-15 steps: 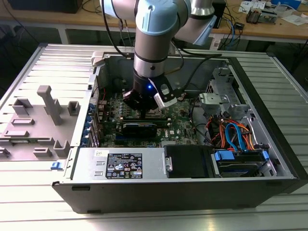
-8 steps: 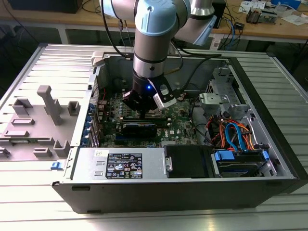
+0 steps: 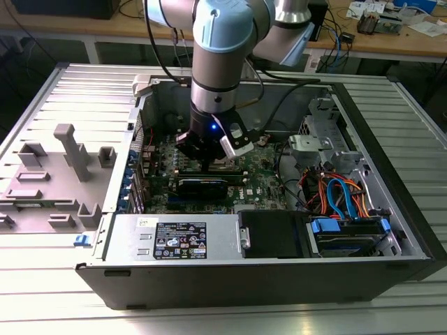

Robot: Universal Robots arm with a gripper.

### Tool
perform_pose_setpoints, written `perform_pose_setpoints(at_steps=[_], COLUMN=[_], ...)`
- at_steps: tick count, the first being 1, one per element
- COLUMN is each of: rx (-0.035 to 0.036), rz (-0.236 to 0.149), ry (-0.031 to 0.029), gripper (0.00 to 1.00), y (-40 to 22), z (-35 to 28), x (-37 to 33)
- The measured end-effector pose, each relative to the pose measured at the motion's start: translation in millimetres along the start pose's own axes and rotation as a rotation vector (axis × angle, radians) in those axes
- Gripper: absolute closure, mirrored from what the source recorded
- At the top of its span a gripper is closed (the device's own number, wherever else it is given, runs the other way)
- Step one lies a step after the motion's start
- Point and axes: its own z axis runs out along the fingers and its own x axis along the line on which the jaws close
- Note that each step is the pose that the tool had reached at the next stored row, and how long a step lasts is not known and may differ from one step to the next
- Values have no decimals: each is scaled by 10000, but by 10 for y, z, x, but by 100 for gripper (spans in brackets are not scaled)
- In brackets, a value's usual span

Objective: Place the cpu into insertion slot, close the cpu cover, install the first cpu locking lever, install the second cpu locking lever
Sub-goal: 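Install the second cpu locking lever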

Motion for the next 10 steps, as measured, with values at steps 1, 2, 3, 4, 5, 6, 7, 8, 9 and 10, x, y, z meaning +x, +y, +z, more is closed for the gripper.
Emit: perform_pose_setpoints(at_steps=[1, 2, 3, 4, 5, 6, 7, 8, 9, 10], rx=[-1, -1, -1, -14, -58, -90, -113, -117, -117, -118], rz=[0, -1, 0, -1, -4, -6, -8, -8, -8, -8], ry=[0, 1, 2, 2, -4, -7, -10, -11, -11, -12], gripper=[89, 89, 89, 89, 89, 89, 89, 89, 89, 89], y=[1, 3, 3, 2, 4, 5, 6, 5, 4, 4], z=[2, 5, 5, 5, 7, 7, 9, 9, 10, 11], x=[10, 23, 28, 33, 44, 56, 69, 76, 80, 89])
